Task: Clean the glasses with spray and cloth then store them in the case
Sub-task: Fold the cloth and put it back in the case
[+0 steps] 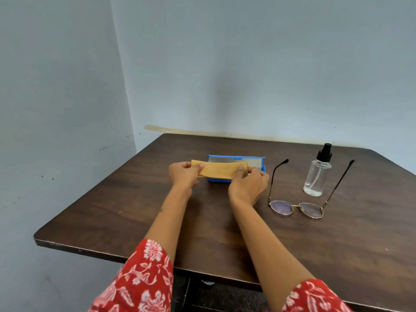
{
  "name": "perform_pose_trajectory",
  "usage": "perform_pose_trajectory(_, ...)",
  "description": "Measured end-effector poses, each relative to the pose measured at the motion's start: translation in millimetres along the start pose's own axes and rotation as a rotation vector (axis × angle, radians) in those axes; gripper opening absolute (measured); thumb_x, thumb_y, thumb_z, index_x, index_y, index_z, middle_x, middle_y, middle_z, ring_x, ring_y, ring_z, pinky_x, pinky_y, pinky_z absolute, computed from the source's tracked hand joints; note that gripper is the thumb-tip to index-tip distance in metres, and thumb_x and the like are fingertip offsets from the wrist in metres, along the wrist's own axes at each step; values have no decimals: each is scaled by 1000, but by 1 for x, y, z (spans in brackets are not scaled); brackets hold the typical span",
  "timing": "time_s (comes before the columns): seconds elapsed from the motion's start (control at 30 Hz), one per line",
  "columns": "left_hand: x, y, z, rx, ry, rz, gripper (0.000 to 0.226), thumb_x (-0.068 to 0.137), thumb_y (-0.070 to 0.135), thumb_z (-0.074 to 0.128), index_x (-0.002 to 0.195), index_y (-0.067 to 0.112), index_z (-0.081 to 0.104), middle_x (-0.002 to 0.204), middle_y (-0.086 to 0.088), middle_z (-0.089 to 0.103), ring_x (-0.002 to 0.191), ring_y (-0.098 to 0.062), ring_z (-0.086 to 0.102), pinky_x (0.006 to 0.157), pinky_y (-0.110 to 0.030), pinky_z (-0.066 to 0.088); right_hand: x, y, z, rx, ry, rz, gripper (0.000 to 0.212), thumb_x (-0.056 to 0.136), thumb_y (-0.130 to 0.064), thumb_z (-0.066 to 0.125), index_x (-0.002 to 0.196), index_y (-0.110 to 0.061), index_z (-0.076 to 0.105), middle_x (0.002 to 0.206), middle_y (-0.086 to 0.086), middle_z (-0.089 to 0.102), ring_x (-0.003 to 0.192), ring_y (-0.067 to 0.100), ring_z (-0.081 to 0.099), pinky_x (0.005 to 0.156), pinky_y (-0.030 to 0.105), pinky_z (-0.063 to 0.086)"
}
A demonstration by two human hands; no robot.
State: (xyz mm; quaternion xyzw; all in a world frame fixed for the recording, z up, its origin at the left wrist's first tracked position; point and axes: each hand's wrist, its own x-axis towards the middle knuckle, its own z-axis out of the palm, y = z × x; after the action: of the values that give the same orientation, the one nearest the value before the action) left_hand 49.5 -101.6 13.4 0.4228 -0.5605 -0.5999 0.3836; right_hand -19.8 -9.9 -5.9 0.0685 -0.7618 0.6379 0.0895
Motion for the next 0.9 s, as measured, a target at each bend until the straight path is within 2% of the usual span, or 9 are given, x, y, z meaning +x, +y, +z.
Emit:
perform_pose_trajectory(0.07,5,-4,13,86,26,42,9,77,17,75,76,15,67,80,-4,66,80,-22,63,83,-41,56,9,7,10,-44,66,10,18,93,-22,54,97,-6,61,130,9,43,121,25,42,101,36,36)
perform_pose_trajectory(0.13,7,-8,22,171,53,89,19,77,21,75,93,11,72,96,-7,70,93,-26,64,86,-38,54,17,10,14,-93,115,-3,17,93,-23,54,96,-8,62,136,8,41,127,26,38,103,40,34)
perform_pose_trajectory(0.2,7,-9,30,238,61,143,21,78,22,73,96,10,73,100,-6,71,97,-25,62,83,-30,50,26,11,13,-144,132,0,18,93,-25,53,100,-11,62,141,6,37,131,24,34,105,40,30)
perform_pose_trajectory(0.3,9,-11,39,290,51,186,14,80,23,72,87,12,74,96,-7,71,95,-24,62,76,-29,47,35,11,9,-201,128,49,21,93,-28,52,106,-15,62,144,3,32,133,20,28,105,37,24)
perform_pose_trajectory(0.47,17,-16,48,356,34,234,20,79,27,73,88,9,74,101,-7,69,104,-21,57,76,-26,42,47,16,7,-187,114,137,20,91,-25,56,103,-11,64,136,5,38,123,24,38,101,37,29)
perform_pose_trajectory(0.57,22,-18,48,380,15,260,19,80,23,73,79,4,73,81,-7,66,89,-17,51,71,-26,36,54,15,6,-108,104,204,17,88,-20,60,100,-9,64,126,7,45,114,27,48,99,38,37)
perform_pose_trajectory(0.67,21,-19,47,387,16,275,19,80,22,72,75,4,73,75,-4,63,86,-14,46,69,-27,34,57,13,6,-59,111,240,18,87,-17,63,102,-8,66,121,8,49,109,27,52,91,37,44)
perform_pose_trajectory(0.77,22,-22,44,396,41,303,18,77,23,75,78,5,75,73,-4,67,80,-16,55,68,-27,38,56,13,6,-73,87,242,22,88,-19,63,107,-9,67,115,7,58,103,24,58,71,27,40)
perform_pose_trajectory(0.9,24,-23,38,487,97,318,23,75,30,77,88,11,76,90,-5,73,89,-20,63,69,-26,38,53,16,9,-125,52,209,19,88,-23,64,104,-13,68,109,7,64,99,22,60,67,26,37)
